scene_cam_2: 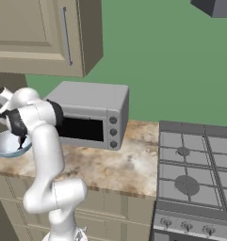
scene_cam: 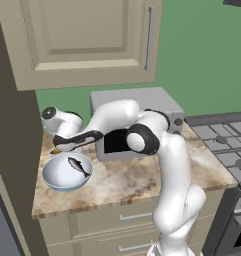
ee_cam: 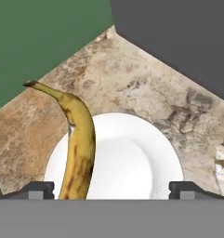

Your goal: Remove the banana from the bowl and place it on the small plate. Then place the bowl with only the fish in the microwave, close the door, and press the start button to microwave the fish.

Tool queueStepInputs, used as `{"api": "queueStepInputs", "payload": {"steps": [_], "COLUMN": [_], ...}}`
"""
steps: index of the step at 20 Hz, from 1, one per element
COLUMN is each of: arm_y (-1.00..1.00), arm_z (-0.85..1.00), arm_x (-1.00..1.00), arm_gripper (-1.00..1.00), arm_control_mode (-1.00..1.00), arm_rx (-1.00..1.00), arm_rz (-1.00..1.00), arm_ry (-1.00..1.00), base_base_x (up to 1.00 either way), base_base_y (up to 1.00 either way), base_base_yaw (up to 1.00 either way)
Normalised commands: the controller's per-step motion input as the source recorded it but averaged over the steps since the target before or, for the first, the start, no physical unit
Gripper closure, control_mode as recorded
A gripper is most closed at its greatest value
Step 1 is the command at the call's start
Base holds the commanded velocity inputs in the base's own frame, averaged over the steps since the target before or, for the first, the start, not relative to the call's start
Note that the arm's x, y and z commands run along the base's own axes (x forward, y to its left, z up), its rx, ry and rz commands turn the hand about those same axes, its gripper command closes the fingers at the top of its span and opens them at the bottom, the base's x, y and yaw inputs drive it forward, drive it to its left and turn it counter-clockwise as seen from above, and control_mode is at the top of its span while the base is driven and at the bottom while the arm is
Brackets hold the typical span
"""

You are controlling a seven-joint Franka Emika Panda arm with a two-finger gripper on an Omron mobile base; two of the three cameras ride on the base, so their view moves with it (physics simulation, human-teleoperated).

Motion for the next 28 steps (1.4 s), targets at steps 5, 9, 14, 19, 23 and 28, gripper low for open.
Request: {"api": "queueStepInputs", "payload": {"steps": [5, 9, 14, 19, 23, 28], "arm_y": [-0.58, -0.46, -0.47, -0.47, -0.24, -0.12], "arm_z": [0.55, 0.67, 0.88, 1.0, 0.81, 0.0], "arm_x": [-0.88, -0.93, -0.64, -0.48, -0.59, -0.69], "arm_gripper": [-1.0, -1.0, -1.0, -1.0, -1.0, -1.0], "arm_control_mode": [-1.0, -1.0, -1.0, -1.0, -1.0, -1.0], "arm_rx": [0.27, 0.29, 0.18, 0.05, 0.04, 0.05], "arm_rz": [0.0, 0.01, 0.02, 0.0, 0.08, 0.15], "arm_ry": [-0.15, 0.0, -0.01, -0.01, 0.0, 0.05], "base_base_x": [0.0, 0.0, 0.0, 0.0, 0.0, 0.0], "base_base_y": [0.0, 0.0, 0.0, 0.0, 0.0, 0.0], "base_base_yaw": [0.0, 0.0, 0.0, 0.0, 0.0, 0.0]}}
